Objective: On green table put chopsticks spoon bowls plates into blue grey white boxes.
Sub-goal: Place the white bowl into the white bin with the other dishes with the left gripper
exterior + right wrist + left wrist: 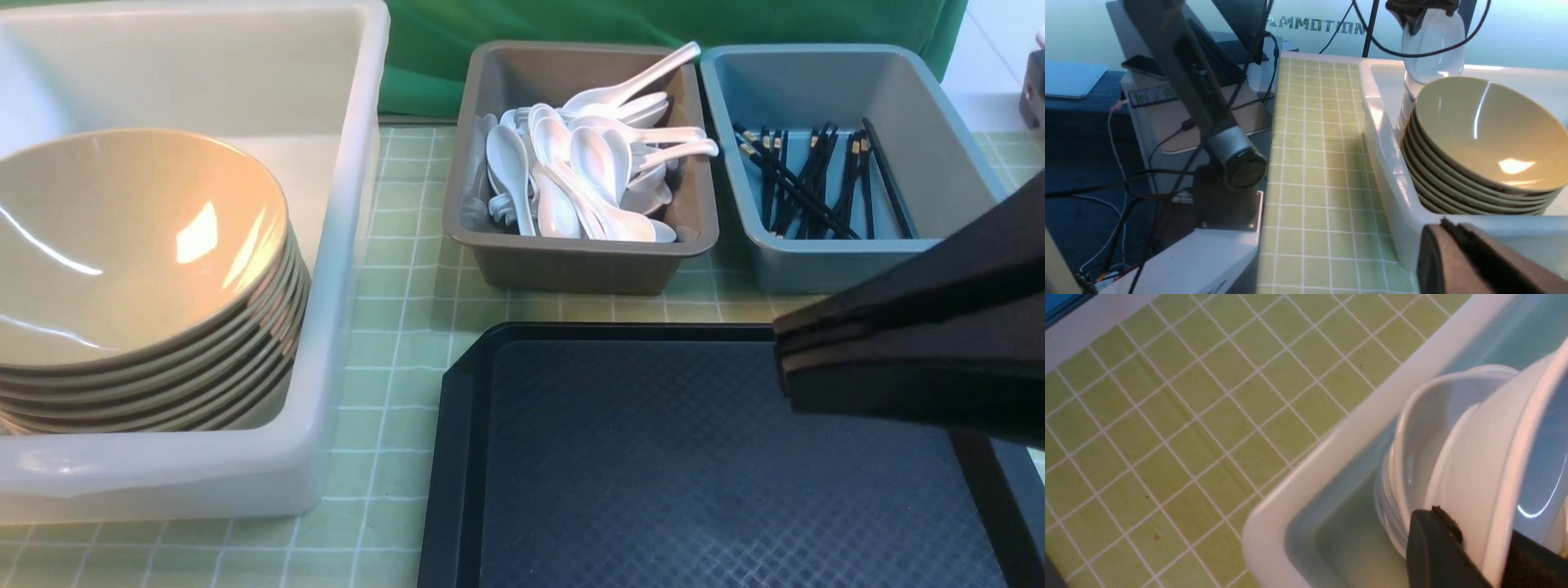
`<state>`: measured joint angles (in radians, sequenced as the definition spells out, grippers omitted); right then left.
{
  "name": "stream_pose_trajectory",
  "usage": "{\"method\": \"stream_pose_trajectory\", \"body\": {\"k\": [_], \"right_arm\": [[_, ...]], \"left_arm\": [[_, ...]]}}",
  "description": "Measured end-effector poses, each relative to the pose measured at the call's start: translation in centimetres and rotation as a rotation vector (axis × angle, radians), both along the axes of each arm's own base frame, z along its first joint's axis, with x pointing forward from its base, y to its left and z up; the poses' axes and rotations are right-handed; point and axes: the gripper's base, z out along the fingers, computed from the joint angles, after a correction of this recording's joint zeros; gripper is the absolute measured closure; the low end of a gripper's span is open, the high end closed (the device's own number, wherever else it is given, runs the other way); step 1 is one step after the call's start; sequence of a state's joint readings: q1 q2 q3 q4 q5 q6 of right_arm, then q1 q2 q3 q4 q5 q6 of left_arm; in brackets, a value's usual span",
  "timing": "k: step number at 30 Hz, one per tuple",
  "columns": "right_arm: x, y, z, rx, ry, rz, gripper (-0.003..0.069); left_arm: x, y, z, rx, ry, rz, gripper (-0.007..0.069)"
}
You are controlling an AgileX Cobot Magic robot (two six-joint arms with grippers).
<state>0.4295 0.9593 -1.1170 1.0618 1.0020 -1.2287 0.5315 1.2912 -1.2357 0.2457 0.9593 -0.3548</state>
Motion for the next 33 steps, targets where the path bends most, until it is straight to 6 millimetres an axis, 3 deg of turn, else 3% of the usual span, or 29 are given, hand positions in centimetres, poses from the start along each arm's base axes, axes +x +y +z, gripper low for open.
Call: {"method": "stream_pose_trajectory", "body": {"k": [5, 11, 19, 26, 32, 33], "right_arm": [[0.0, 0.0, 0.0, -0.001, 0.000, 0.000, 0.0636], [0.0, 0.0, 0.0, -0.001, -0.002, -0.001, 0.0636], [0.1, 0.0, 0.0, -0.002, -0.009, -0.015, 0.0634], [0.2, 0.0, 0.0, 0.001, -0.013, -0.024, 0.0629], [0.2, 0.0, 0.0, 0.001, -0.013, -0.025, 0.0621], [0.3, 0.0, 0.0, 0.002, -0.014, -0.026, 0.0620]], "left_arm": [[0.9, 0.8, -0.7, 0.016, -0.004, 0.027, 0.0610], [2.7, 1.8, -3.0, -0.018, 0.045, 0.026, 0.0610], [4.1, 3.1, -5.9, -0.164, 0.040, 0.083, 0.0608], [4.5, 3.3, -6.6, -0.223, 0.017, 0.129, 0.0599], [4.4, 3.4, -7.2, -0.252, 0.051, 0.166, 0.0508], [4.3, 3.3, -7.3, -0.262, 0.062, 0.180, 0.0464]]}}
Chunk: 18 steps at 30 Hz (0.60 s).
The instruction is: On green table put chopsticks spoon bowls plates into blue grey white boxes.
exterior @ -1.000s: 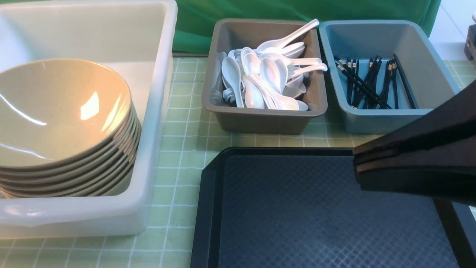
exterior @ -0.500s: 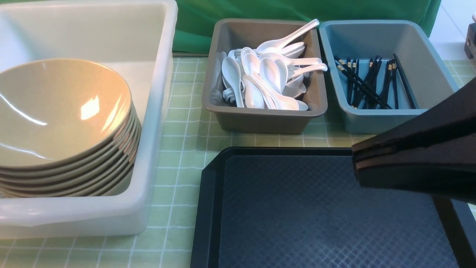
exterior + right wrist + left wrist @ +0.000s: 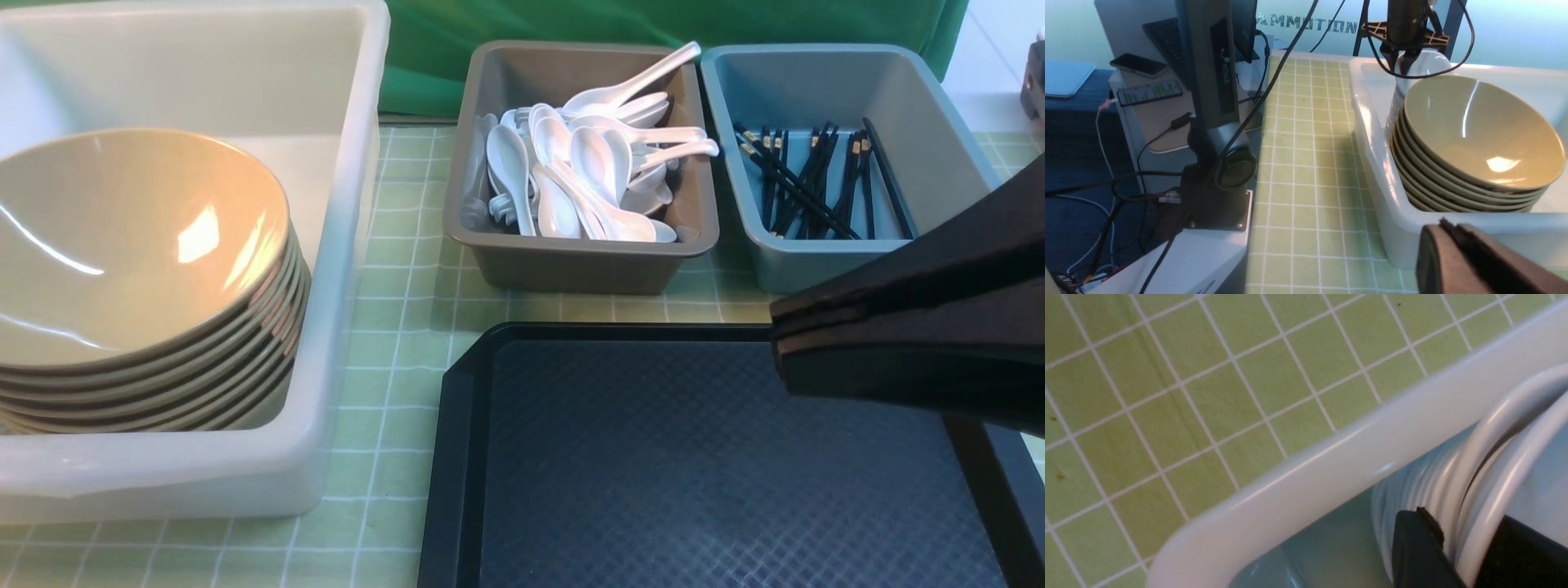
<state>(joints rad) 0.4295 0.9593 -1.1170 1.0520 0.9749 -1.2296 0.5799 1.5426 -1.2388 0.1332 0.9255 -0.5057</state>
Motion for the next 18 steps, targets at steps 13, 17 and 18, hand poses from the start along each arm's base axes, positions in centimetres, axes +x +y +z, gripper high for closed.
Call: {"method": "stream_pose_trajectory", "body": {"k": [13, 17, 18], "right_arm": [[0.3, -0.1, -0.2, -0.027, -0.020, -0.027, 0.0612], [1.9, -0.1, -0.7, -0.051, -0.013, -0.132, 0.0612], [2.7, -0.1, -1.0, -0.070, 0.004, -0.187, 0.0612]], "left_arm": [[-2.3, -2.2, 7.6, 0.123, -0.133, -0.054, 0.0058], [-1.9, -8.1, 12.0, 0.150, -0.281, -0.416, 0.0050], [-1.8, -10.4, 12.7, 0.143, -0.322, -0.541, 0.0052]]}}
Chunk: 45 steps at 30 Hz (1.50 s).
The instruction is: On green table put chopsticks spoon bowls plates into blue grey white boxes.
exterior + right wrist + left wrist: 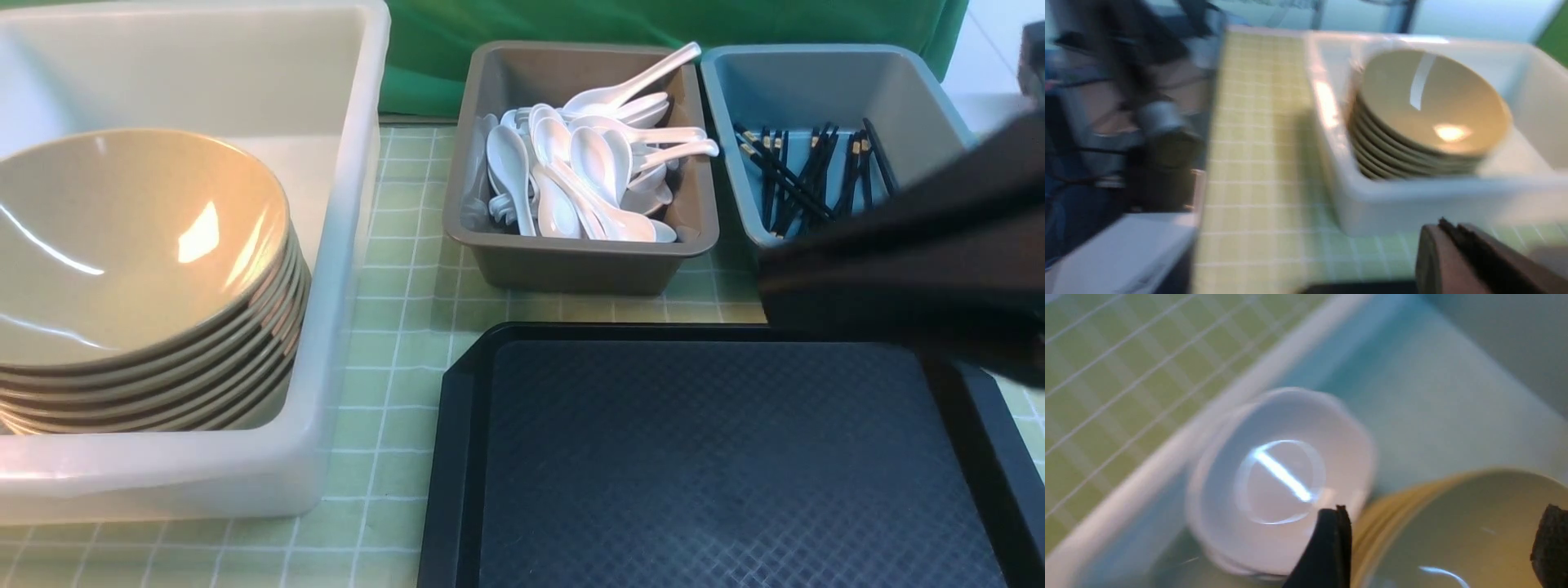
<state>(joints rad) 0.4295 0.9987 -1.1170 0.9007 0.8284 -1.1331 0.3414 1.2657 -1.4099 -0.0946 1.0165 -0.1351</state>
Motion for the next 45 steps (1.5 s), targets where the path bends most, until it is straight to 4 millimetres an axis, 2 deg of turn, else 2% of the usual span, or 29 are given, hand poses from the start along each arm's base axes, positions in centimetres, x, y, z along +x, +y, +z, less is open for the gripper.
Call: {"method": "stream_pose_trajectory", "body": {"k": [1, 3, 5, 7, 8, 12, 13, 14, 15, 18, 20, 23, 25, 27, 28, 29, 30, 31, 32, 35, 40, 45], "right_arm": [[0.5, -0.1, -0.3, -0.017, 0.012, -0.038, 0.0612], [2.1, -0.5, -1.2, -0.088, 0.035, -0.169, 0.0612], [2.8, -0.9, -1.8, -0.144, 0.055, -0.247, 0.0612], [4.2, -2.3, -2.9, -0.249, 0.108, -0.457, 0.0610], [4.6, -2.9, -3.3, -0.284, 0.125, -0.535, 0.0609], [4.3, -4.7, -4.3, -0.326, 0.142, -0.718, 0.0606], [4.3, -4.8, -4.4, -0.324, 0.143, -0.722, 0.0605], [3.3, -5.3, -5.0, -0.290, 0.158, -0.758, 0.0603], [2.8, -5.6, -5.4, -0.264, 0.161, -0.774, 0.0603], [1.0, -6.5, -6.3, -0.135, 0.127, -0.820, 0.0601], [-0.4, -7.2, -7.6, -0.051, 0.090, -0.842, 0.0601], [-1.4, -7.7, -9.1, 0.015, 0.045, -0.849, 0.0598], [-2.5, -8.1, -11.0, 0.108, 0.023, -0.854, 0.0593], [-3.0, -8.3, -11.7, 0.146, 0.016, -0.855, 0.0591], [-3.5, -8.5, -12.6, 0.167, 0.016, -0.856, 0.0589], [-3.6, -8.6, -12.9, 0.169, 0.017, -0.856, 0.0589], [-4.2, -8.8, -14.3, 0.187, 0.053, -0.868, 0.0585], [-4.2, -8.8, -14.3, 0.193, 0.054, -0.868, 0.0585], [-4.6, -9.0, -15.0, 0.202, 0.070, -0.874, 0.0583], [-5.0, -9.2, -15.3, 0.217, 0.069, -0.876, 0.0581], [-5.1, -9.2, -15.2, 0.228, 0.058, -0.873, 0.0578], [-5.1, -9.2, -15.2, 0.225, 0.061, -0.874, 0.0572]], "left_arm": [[0.0, -1.3, 0.3, -0.007, -0.018, -0.076, 0.0057], [0.3, -5.8, 0.6, -0.046, -0.032, -0.313, 0.0105], [0.4, -8.0, 0.4, -0.062, -0.035, -0.433, 0.0151], [0.1, -12.1, -0.4, -0.067, -0.012, -0.632, 0.0258], [-0.2, -13.5, -0.9, -0.064, 0.003, -0.697, 0.0300], [-2.6, -16.8, -2.3, -0.028, 0.036, -0.832, 0.0514], [-2.8, -17.0, -2.3, -0.021, 0.034, -0.837, 0.0534], [-4.0, -17.2, -2.4, 0.010, 0.019, -0.846, 0.0592], [-5.2, -17.0, -2.2, 0.035, 0.001, -0.844, 0.0610], [-8.7, -15.8, -1.5, 0.069, -0.073, -0.822, 0.0627], [-11.4, -14.5, -1.3, 0.058, -0.132, -0.794, 0.0627], [-14.4, -13.1, -2.1, 0.015, -0.187, -0.761, 0.0627], [-18.2, -11.7, -4.6, -0.080, -0.243, -0.747, 0.0627], [-19.5, -11.4, -6.3, -0.129, -0.247, -0.750, 0.0627], [-20.7, -11.2, -8.8, -0.181, -0.233, -0.754, 0.0627], [-21.1, -11.1, -9.1, -0.197, -0.243, -0.756, 0.0627], [-22.1, -11.1, -11.8, -0.265, -0.232, -0.761, 0.0627], [-22.2, -11.0, -12.0, -0.265, -0.232, -0.762, 0.0627], [-23.0, -11.0, -13.7, -0.333, -0.238, -0.763, 0.0627], [-23.8, -10.9, -14.8, -0.378, -0.257, -0.775, 0.0627], [-24.6, -10.4, -14.8, -0.372, -0.332, -0.778, 0.0627], [-24.7, -10.3, -14.9, -0.362, -0.331, -0.779, 0.0627]]}}
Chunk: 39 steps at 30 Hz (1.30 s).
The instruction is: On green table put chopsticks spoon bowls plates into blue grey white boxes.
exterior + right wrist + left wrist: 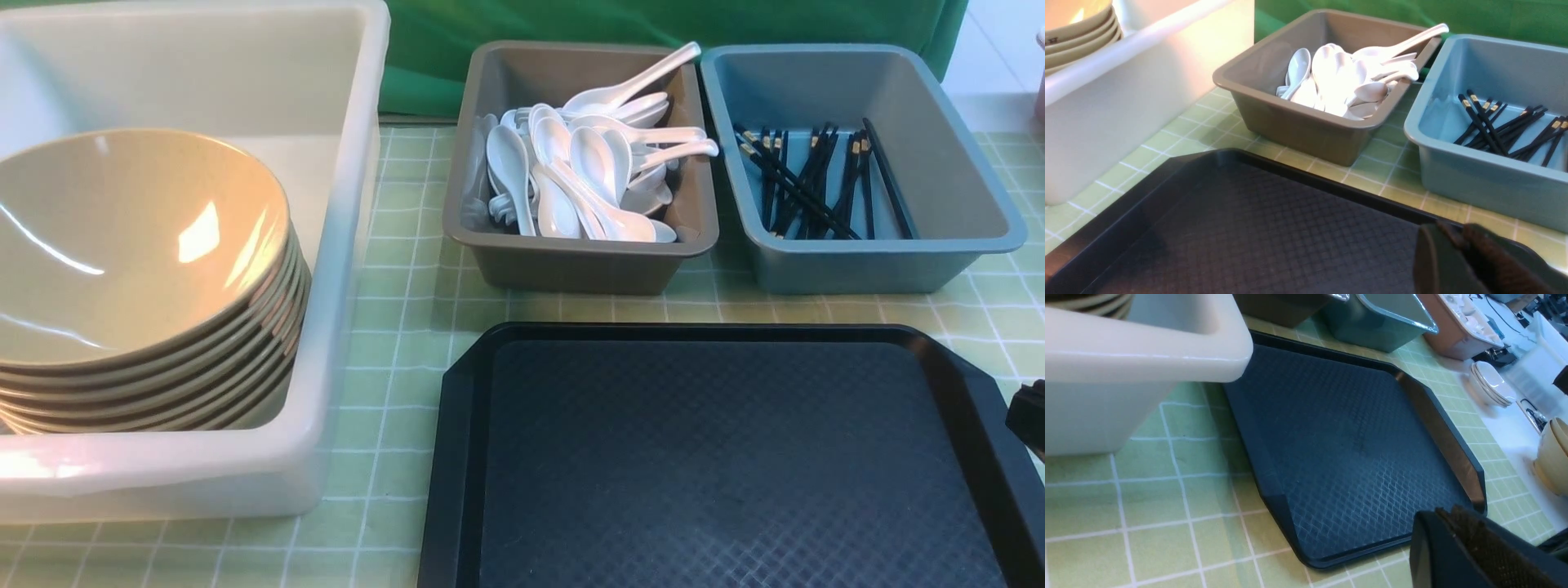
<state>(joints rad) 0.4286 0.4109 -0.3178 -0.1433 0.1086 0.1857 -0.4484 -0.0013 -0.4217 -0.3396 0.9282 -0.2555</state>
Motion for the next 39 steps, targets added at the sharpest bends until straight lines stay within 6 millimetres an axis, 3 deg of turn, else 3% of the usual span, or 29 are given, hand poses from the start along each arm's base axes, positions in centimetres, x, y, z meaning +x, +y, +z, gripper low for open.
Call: {"method": "stream_pose_trajectory", "body": {"k": [9, 15, 19, 21, 25, 31, 39], "right_arm": [[0.0, 0.0, 0.0, 0.000, 0.001, 0.000, 0.0569], [0.0, 0.0, 0.0, 0.000, 0.001, 0.000, 0.0561], [0.0, 0.0, 0.0, 0.000, 0.001, 0.000, 0.0559], [0.0, 0.0, 0.0, 0.000, 0.001, 0.000, 0.0558], [0.0, 0.0, 0.0, 0.000, 0.001, 0.000, 0.0552], [0.0, 0.0, 0.0, -0.001, 0.001, 0.000, 0.0547], [0.0, 0.0, 0.0, -0.001, 0.001, 0.000, 0.0538]], "left_arm": [[-0.1, 0.0, -0.1, 0.009, 0.008, -0.002, 0.0627], [0.7, 0.5, 0.5, 0.021, -0.096, 0.067, 0.0627], [2.3, 1.2, 1.3, 0.070, -0.348, 0.251, 0.0627], [3.1, 1.5, 1.0, 0.182, -0.490, 0.348, 0.0627], [4.5, 1.8, -1.8, 0.390, -0.530, 0.461, 0.0627], [5.3, 2.0, -5.9, 0.483, -0.413, 0.464, 0.0627], [5.3, 2.3, -8.0, 0.521, -0.272, 0.520, 0.0627]]}}
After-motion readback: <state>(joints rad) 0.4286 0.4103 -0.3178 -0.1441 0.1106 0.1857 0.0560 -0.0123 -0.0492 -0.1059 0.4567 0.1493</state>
